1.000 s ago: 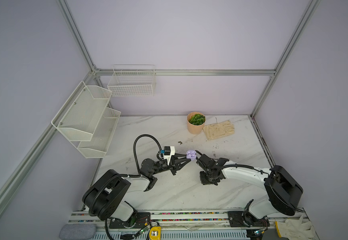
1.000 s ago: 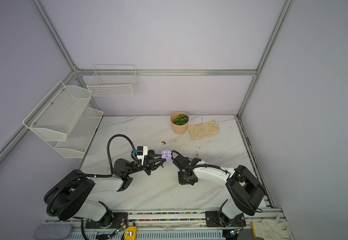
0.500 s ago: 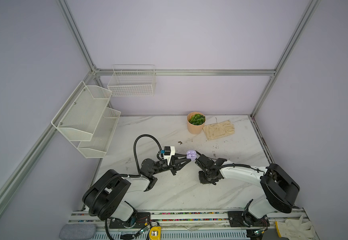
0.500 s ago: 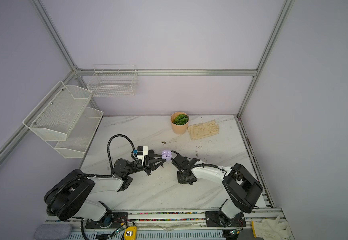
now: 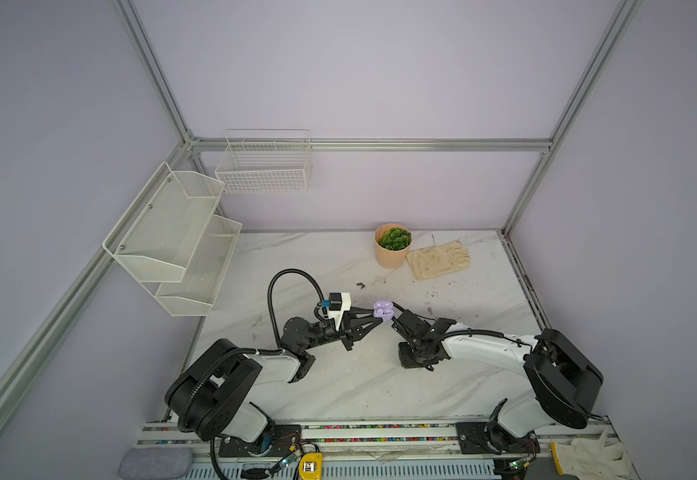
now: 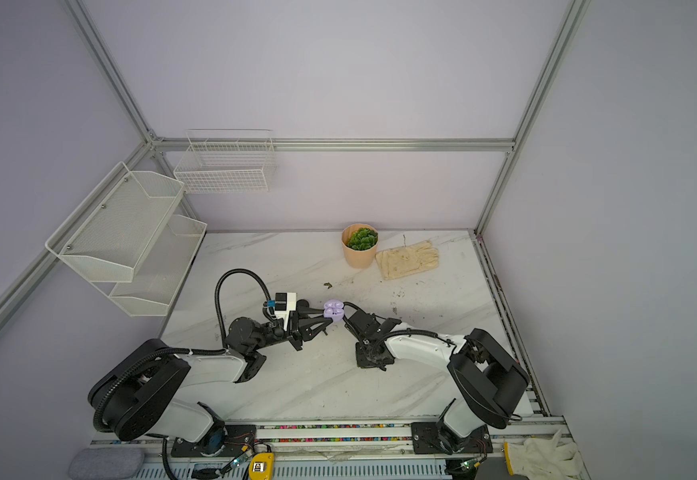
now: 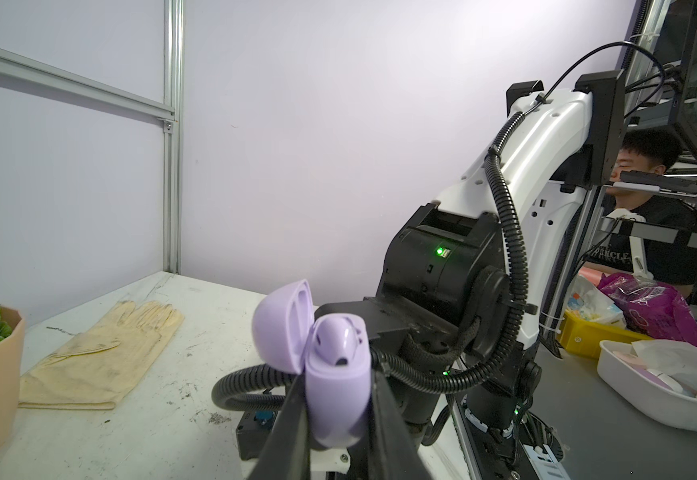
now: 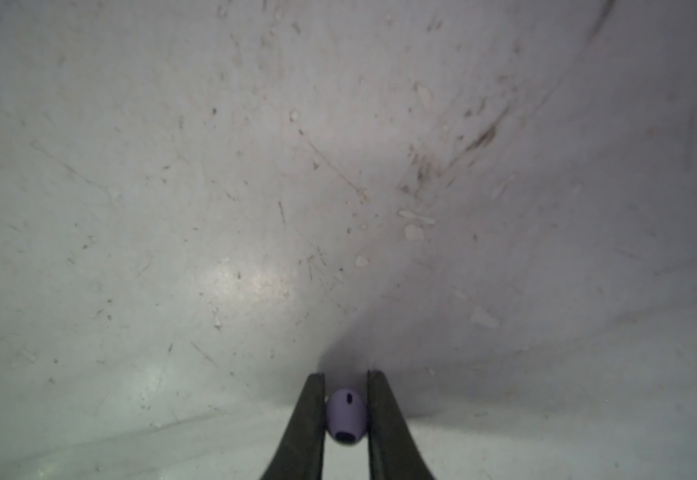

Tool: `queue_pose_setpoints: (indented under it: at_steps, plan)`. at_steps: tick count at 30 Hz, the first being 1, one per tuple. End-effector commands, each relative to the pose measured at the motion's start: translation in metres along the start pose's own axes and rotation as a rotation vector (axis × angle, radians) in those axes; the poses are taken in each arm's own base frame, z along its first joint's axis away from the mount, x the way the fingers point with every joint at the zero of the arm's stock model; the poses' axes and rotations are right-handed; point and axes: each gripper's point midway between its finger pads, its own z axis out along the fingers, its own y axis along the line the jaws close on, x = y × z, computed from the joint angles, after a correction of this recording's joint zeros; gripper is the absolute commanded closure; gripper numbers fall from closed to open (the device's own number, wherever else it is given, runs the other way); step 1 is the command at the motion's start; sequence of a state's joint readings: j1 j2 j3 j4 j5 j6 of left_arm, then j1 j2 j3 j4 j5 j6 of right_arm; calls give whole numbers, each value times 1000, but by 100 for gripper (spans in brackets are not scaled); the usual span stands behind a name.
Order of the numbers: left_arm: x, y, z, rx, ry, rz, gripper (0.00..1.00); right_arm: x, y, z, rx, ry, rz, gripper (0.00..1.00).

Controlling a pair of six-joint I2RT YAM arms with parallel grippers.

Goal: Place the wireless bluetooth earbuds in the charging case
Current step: 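Close the right gripper on the lavender earbud, then lift the earbud with the right gripper and swing it toward the case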

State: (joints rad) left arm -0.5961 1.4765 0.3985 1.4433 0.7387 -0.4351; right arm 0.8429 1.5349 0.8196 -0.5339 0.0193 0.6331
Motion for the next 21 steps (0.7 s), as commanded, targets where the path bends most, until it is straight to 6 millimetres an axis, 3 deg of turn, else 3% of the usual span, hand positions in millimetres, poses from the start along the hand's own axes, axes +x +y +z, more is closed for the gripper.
queue_pose_setpoints:
  at_steps: [1, 11, 15, 21]
  plan:
    - [-7, -6, -4, 7, -35, 39, 100, -5, -5, -9, 17, -44, 23, 82]
    - [-19, 5, -2, -21, -64, 18, 100, -58, 0, -45, -88, -195, 21, 82]
    - [-24, 11, -1, -40, -77, 20, 100, -87, 9, -74, -174, -264, -1, 82]
    - [-37, 16, 4, -37, -101, 80, 100, -147, 31, -184, -497, -448, -40, 82]
